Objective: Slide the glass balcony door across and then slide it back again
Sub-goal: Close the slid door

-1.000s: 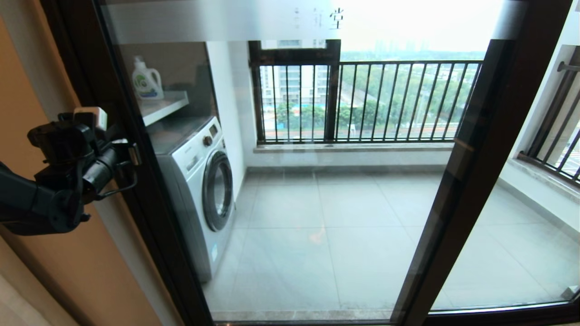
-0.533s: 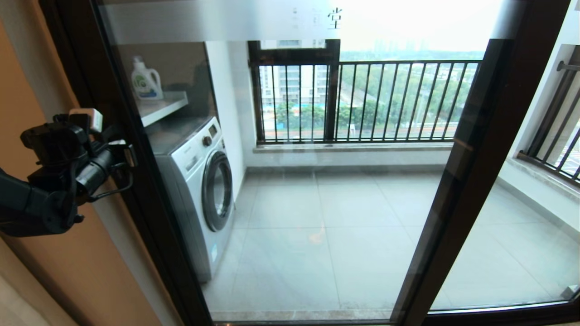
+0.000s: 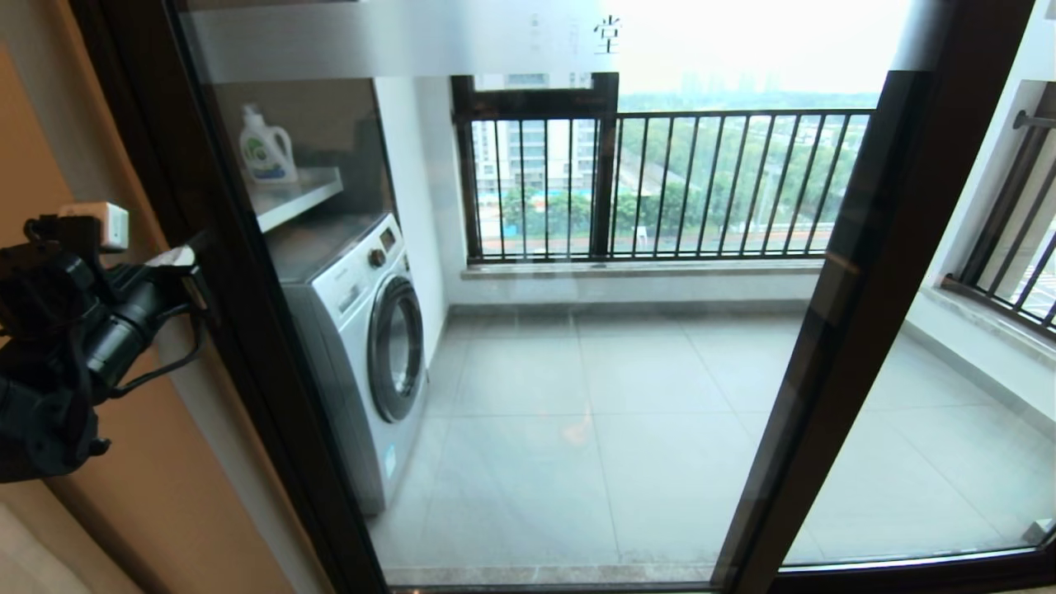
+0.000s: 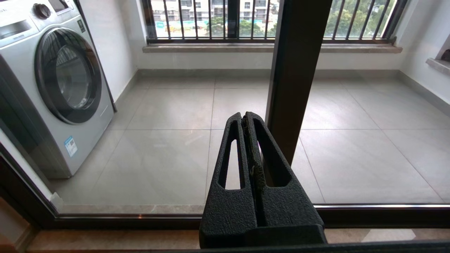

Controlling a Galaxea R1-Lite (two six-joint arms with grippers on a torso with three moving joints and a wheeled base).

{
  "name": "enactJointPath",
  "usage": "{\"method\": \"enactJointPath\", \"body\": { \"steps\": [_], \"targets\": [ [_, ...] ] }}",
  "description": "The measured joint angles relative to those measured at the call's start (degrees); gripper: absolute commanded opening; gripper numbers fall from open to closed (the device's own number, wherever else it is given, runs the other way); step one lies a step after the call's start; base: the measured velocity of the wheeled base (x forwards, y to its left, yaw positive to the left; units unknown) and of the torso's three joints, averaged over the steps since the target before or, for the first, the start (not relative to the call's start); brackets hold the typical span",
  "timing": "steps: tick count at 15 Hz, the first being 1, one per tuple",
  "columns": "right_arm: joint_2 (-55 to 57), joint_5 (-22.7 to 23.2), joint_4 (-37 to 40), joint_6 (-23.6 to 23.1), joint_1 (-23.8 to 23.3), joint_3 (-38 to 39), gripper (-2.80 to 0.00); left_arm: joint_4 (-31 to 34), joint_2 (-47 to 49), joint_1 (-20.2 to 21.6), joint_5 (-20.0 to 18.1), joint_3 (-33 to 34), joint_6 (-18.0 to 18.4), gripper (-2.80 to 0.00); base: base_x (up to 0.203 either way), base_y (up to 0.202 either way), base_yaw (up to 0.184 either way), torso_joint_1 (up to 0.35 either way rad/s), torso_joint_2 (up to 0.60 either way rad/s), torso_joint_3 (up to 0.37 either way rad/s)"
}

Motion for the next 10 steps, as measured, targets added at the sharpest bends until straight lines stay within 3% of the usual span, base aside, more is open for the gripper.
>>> {"method": "enactJointPath", "body": {
  "steps": [6,10],
  "targets": [
    [0.0,0.0,0.0,0.0,0.0,0.0,-2.80,-0.5,3.3,4.9,-0.9,0.9,-0.3,-2.80,0.000,0.000,0.000,0.000,0.00,0.000],
    [0.0,0.0,0.0,0.0,0.0,0.0,-2.80,-0.5,5.2,5.4,-2.7,-0.5,-0.2,-2.80,0.000,0.000,0.000,0.000,0.00,0.000]
  ]
}}
